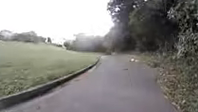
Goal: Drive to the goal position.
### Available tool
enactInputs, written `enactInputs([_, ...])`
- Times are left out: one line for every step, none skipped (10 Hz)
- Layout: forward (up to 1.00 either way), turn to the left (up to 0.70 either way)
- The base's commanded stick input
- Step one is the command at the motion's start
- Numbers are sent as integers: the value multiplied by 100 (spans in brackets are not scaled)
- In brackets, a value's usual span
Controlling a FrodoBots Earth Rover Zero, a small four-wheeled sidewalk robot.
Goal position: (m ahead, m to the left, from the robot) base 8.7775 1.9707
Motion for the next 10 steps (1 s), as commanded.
enactInputs([0, -45])
enactInputs([0, -45])
enactInputs([0, -41])
enactInputs([0, -21])
enactInputs([0, 0])
enactInputs([0, 0])
enactInputs([0, 0])
enactInputs([0, 0])
enactInputs([0, 0])
enactInputs([8, 0])
